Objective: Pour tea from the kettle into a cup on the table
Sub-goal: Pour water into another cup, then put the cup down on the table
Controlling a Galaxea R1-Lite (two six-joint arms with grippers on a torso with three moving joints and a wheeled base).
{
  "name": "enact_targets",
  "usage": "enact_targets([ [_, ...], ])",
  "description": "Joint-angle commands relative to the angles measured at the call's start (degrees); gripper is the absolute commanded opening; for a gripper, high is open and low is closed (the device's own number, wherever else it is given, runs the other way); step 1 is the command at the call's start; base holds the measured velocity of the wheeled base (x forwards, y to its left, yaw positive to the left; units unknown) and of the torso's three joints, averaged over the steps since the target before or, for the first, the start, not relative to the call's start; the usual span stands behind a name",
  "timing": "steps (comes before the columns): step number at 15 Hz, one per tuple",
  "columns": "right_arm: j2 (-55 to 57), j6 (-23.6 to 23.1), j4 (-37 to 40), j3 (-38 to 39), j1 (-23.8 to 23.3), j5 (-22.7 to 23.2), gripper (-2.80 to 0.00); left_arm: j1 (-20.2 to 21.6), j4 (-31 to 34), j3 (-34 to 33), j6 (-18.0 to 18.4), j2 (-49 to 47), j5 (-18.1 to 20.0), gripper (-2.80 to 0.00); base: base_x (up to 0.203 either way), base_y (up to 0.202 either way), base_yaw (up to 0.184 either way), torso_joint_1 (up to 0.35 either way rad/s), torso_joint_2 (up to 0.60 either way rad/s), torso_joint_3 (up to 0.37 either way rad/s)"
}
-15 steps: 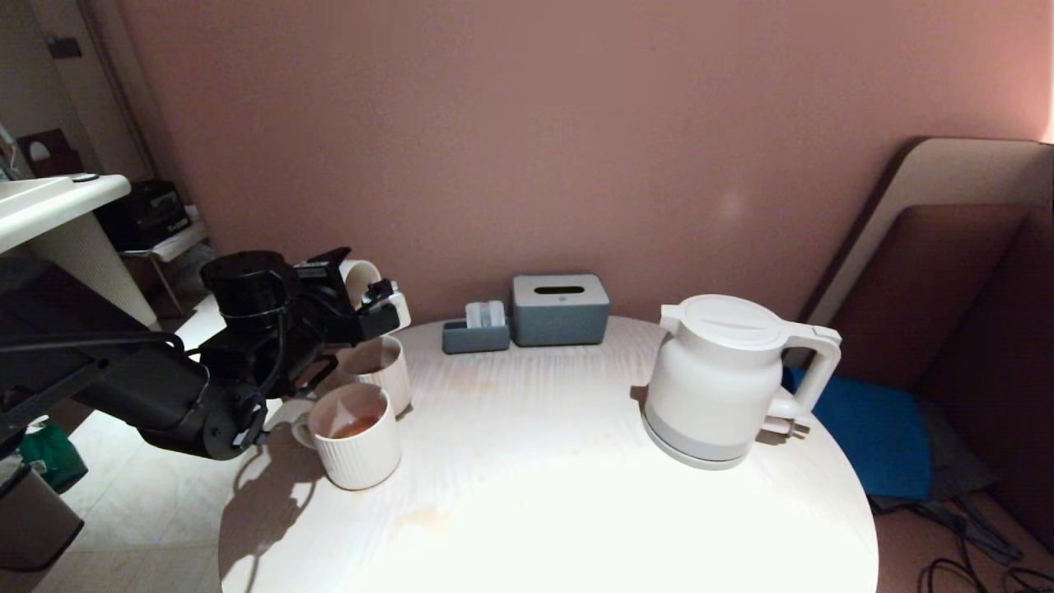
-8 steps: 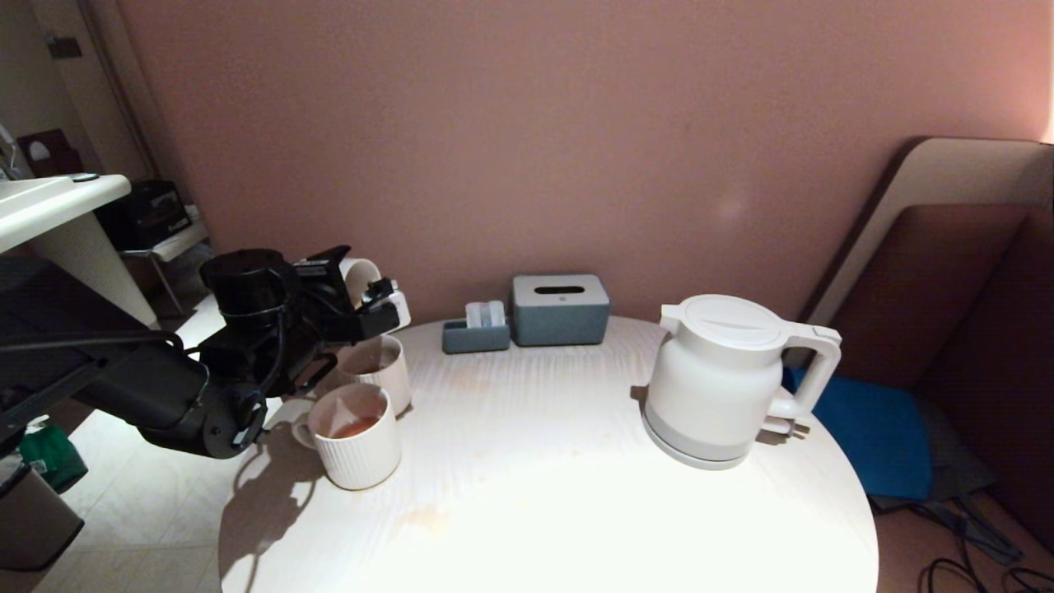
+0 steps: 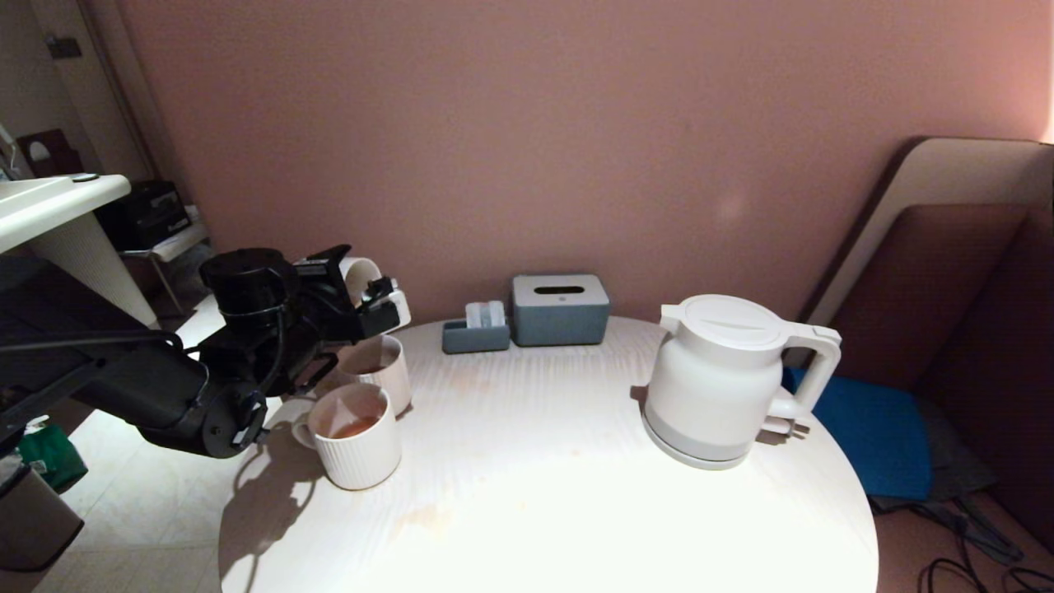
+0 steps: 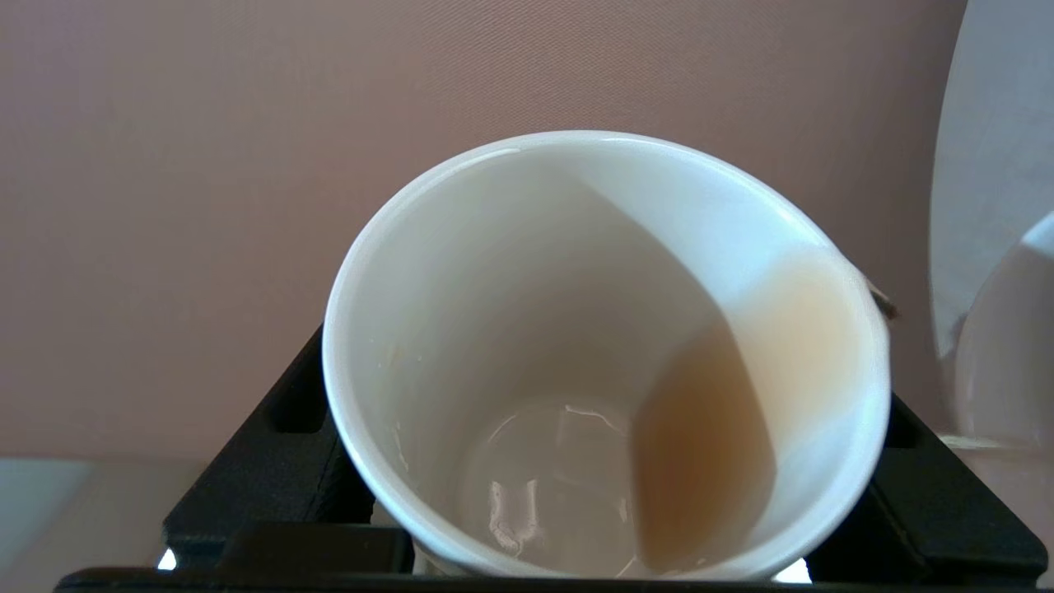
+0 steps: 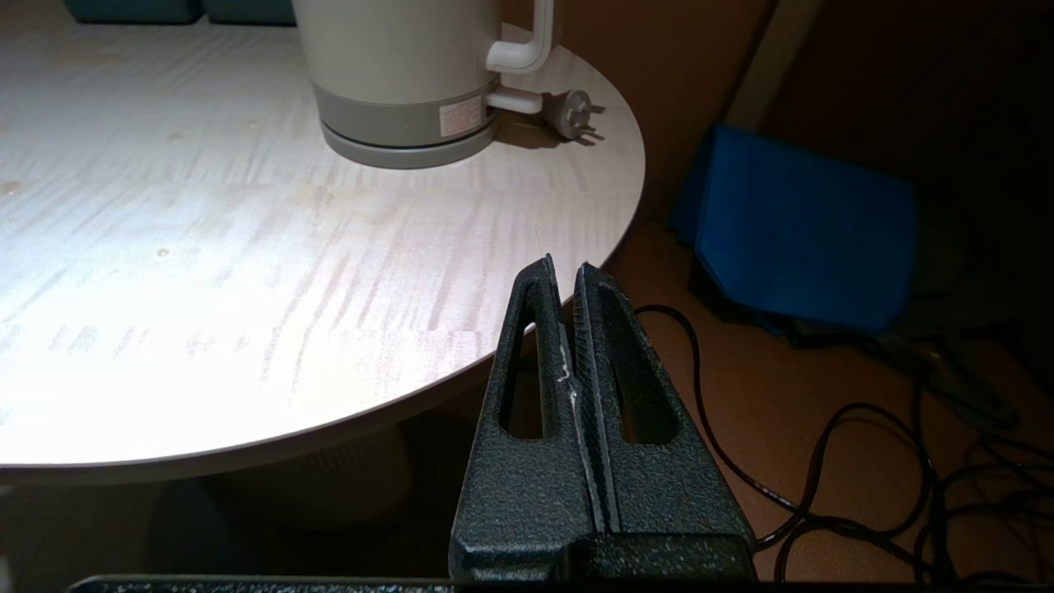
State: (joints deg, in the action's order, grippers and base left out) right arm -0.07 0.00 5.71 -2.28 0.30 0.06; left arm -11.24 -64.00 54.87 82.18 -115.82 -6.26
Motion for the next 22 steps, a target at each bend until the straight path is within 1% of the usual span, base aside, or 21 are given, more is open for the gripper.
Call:
enact_targets([
  [1, 0.1, 0.0, 0.1, 0.0, 0.0, 0.0, -2.80, 0.2, -0.2, 0.0, -3.7, 0.3, -0.6, -2.80, 0.000, 0.000, 0.000, 0.000, 0.00, 0.000],
  [2, 0.1, 0.0, 0.1, 0.0, 0.0, 0.0, -2.80, 1.0, -0.1, 0.0, -7.8, 0.4, -1.7, -2.80, 0.000, 0.000, 0.000, 0.000, 0.00, 0.000],
  [4, 0.1, 0.0, 0.0, 0.0, 0.0, 0.0, -2.80, 3.6, 0.4, 0.1, -13.7, -0.2, -2.2, -2.80, 0.000, 0.000, 0.000, 0.000, 0.00, 0.000],
  [6, 0.1, 0.0, 0.0, 0.0, 0.0, 0.0, -2.80, 4.8, 1.4, 0.2, -22.0, -0.7, -2.5, -2.80, 0.000, 0.000, 0.000, 0.000, 0.00, 0.000],
  [7, 0.1, 0.0, 0.0, 0.0, 0.0, 0.0, -2.80, 5.1, 3.4, 0.2, -26.8, -0.5, -2.9, -2.80, 0.000, 0.000, 0.000, 0.000, 0.00, 0.000],
  [8, 0.1, 0.0, 0.0, 0.0, 0.0, 0.0, -2.80, 5.4, 6.1, 0.3, -32.0, 0.2, -3.7, -2.80, 0.000, 0.000, 0.000, 0.000, 0.00, 0.000],
  [10, 0.1, 0.0, 0.1, 0.0, 0.0, 0.0, -2.80, 6.0, 14.5, 1.0, -44.8, 2.7, -4.6, -2.80, 0.000, 0.000, 0.000, 0.000, 0.00, 0.000],
  [12, 0.1, 0.0, 0.1, 0.0, 0.0, 0.0, -2.80, 6.4, 23.2, 2.6, -57.1, 6.3, -4.7, -2.80, 0.000, 0.000, 0.000, 0.000, 0.00, 0.000],
  [13, 0.1, 0.0, 0.0, 0.0, 0.0, 0.0, -2.80, 6.6, 28.5, 3.6, -64.6, 9.0, -4.4, -2.80, 0.000, 0.000, 0.000, 0.000, 0.00, 0.000],
  [15, 0.1, 0.0, 0.0, 0.0, 0.0, 0.0, -2.80, 7.0, 36.2, 5.4, -74.0, 13.7, -2.7, -2.80, 0.000, 0.000, 0.000, 0.000, 0.00, 0.000],
  [19, 0.1, 0.0, 0.1, 0.0, 0.0, 0.0, -2.80, 7.6, 45.3, 4.5, -85.8, 23.3, 3.1, -2.80, 0.000, 0.000, 0.000, 0.000, 0.00, 0.000],
  [21, 0.1, 0.0, 0.0, 0.0, 0.0, 0.0, -2.80, 8.1, 47.4, 1.5, -89.5, 28.2, 6.7, -2.80, 0.000, 0.000, 0.000, 0.000, 0.00, 0.000],
  [22, 0.1, 0.0, 0.0, 0.0, 0.0, 0.0, -2.80, 8.1, 48.0, -1.4, -90.2, 30.9, 8.6, -2.80, 0.000, 0.000, 0.000, 0.000, 0.00, 0.000],
])
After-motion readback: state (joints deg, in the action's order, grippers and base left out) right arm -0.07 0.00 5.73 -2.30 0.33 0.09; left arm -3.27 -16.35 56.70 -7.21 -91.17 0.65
